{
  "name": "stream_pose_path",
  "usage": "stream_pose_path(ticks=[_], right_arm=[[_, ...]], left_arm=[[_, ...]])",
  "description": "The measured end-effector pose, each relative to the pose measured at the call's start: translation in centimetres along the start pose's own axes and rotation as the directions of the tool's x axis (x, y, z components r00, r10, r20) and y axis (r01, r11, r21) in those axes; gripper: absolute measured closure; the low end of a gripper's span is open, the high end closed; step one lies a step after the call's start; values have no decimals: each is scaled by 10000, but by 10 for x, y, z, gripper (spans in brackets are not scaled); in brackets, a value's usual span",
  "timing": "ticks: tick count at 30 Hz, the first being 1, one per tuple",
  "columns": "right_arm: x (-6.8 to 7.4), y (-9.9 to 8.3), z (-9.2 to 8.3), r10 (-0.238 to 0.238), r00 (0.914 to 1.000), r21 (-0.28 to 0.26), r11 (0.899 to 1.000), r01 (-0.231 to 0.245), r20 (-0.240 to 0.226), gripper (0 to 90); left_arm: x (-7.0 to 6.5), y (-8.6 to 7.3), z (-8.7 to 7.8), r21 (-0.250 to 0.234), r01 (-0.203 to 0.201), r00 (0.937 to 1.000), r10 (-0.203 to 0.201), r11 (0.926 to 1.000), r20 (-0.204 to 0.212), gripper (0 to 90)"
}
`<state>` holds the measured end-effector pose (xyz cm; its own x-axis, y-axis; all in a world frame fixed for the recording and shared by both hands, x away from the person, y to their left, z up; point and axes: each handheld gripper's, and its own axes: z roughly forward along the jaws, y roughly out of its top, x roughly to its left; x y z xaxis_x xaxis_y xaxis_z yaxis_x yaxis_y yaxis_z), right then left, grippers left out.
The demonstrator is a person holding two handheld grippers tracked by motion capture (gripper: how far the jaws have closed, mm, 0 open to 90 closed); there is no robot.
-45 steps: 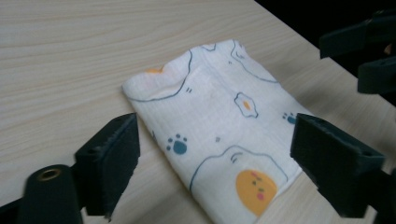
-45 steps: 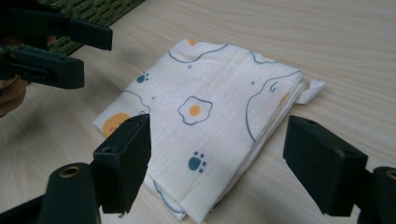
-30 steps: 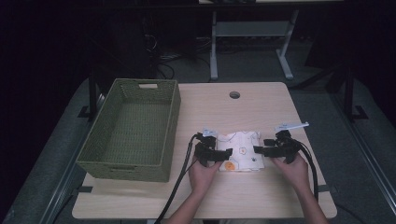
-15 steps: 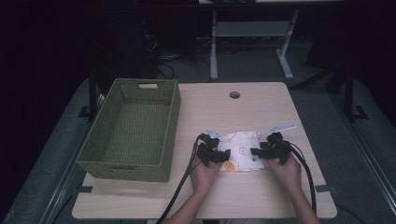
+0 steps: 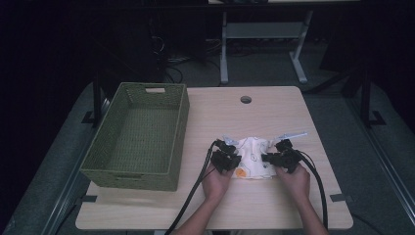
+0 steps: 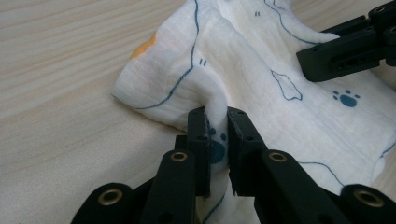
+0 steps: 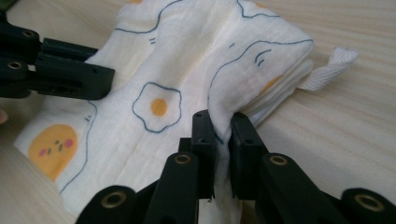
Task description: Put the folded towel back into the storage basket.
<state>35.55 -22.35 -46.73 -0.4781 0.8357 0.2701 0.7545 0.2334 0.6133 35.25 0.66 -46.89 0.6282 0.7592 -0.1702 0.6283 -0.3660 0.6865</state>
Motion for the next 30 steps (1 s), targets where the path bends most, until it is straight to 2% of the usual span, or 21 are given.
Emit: stream_pose_path(ticks=[3, 9, 14, 21, 30], right_arm=[[-4, -1, 0, 558, 9975, 32, 9984, -558, -436, 834], [-2, 1, -4, 641, 9954, -146, 9978, -653, -710, 838], [-1, 2, -7, 550, 9960, -245, 9981, -568, -711, 838], [2, 4, -11, 484, 9961, -296, 9983, -507, -742, 838], [4, 9, -26, 578, 9917, -683, 9955, -659, -1145, 837]], left_arm=[[2, 1, -1, 51, 100, 9999, -100, 9999, 67, 828], [4, 4, -8, -77, 251, 9996, -250, 9997, 133, 832], [7, 5, -11, -33, 188, 9997, -187, 9998, 146, 832], [5, 9, -17, -225, 140, 9997, -135, 9997, 203, 832], [7, 22, -39, -523, 65, 9990, -42, 9986, 439, 832]])
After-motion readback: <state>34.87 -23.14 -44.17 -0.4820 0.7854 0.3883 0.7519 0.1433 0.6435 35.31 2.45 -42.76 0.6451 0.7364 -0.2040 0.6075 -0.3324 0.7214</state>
